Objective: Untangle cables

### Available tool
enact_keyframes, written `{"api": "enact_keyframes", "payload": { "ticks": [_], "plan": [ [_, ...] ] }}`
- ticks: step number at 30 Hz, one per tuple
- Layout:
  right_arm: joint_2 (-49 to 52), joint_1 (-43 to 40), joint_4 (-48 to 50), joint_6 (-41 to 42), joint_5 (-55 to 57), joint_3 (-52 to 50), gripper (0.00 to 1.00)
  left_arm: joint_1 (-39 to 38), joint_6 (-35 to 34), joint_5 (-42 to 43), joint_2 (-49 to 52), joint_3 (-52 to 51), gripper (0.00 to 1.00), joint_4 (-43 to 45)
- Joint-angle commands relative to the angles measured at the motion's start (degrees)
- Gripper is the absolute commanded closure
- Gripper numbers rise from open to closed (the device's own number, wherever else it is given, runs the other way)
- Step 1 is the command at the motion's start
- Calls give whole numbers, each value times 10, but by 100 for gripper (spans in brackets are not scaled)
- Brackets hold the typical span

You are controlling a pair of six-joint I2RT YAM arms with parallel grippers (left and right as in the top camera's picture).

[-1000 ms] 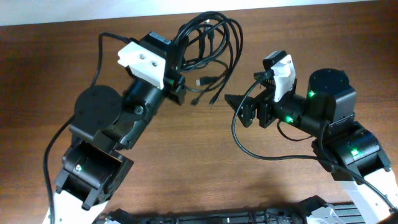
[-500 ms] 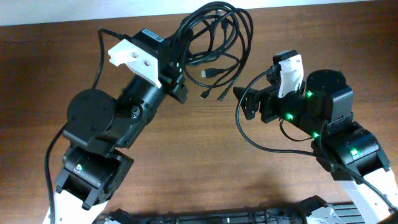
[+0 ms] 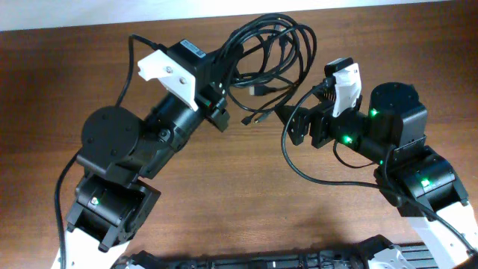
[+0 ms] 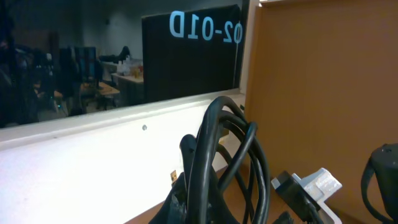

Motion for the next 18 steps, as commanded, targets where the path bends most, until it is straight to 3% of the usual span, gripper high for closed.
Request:
{"api": "enact_keyframes", "payload": {
  "ticks": [1,18],
  "plan": [
    [-2,-4,4,5,15,-2,1,3,-30,38,-5,16,100,8],
    [29,-4,32,5,93,-2,1,3,-52,107,-5,16,100,4]
  ]
}}
